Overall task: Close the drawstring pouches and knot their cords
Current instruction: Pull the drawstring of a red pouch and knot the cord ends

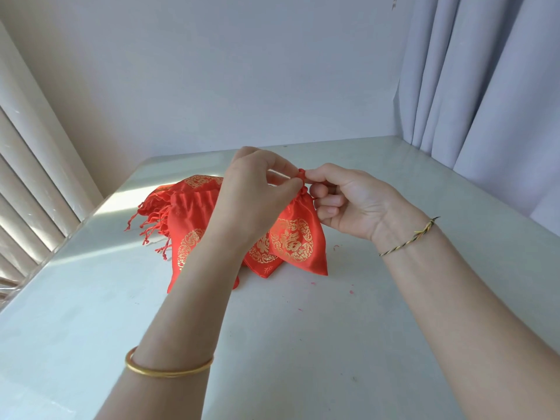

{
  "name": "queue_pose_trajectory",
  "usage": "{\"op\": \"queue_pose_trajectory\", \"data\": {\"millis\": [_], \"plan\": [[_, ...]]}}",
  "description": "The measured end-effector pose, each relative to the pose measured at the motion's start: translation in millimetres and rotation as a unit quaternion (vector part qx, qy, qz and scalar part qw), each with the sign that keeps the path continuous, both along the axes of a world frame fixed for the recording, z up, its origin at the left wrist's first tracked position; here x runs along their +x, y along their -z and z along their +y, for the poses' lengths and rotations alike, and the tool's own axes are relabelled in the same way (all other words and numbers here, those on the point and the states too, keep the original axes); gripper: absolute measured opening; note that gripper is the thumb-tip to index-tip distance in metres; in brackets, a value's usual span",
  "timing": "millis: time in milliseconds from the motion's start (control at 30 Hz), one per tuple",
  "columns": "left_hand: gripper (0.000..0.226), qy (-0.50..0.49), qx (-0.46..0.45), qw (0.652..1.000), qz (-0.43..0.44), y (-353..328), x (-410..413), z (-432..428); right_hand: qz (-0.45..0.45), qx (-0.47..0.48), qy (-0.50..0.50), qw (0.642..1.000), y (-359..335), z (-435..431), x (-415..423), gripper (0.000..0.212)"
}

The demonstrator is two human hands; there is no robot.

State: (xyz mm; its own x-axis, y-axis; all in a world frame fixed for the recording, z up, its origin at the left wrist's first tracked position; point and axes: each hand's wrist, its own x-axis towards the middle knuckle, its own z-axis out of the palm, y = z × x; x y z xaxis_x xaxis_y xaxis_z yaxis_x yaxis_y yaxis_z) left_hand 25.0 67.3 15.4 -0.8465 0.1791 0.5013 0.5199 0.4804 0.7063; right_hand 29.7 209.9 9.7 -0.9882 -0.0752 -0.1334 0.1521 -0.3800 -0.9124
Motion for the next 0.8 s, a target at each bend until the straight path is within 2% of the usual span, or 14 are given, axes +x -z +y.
{"op": "queue_pose_trajectory", "data": {"millis": [167,333,600,800], "plan": [[0.012,0.000,-0.009,1.000,-0.001,-0.5,1.4,0.1,-0.006,0.015,0.000,1.000,-1.4,-0.2,1.5,0.026],[0.026,0.007,-0.007,1.000,0.009,1.4,1.7,-0.2,0.005,0.038,0.006,0.999,-1.1,0.8,1.8,0.020],[0.022,0.034,0.036,0.999,-0.022,-2.0,1.8,-2.4,0.113,0.197,0.057,0.972,-2.9,2.7,2.0,0.015],[0.025,0.059,0.092,0.992,-0.068,-1.2,2.0,-1.2,0.143,0.241,0.060,0.958,-3.3,1.6,2.8,0.017]]}}
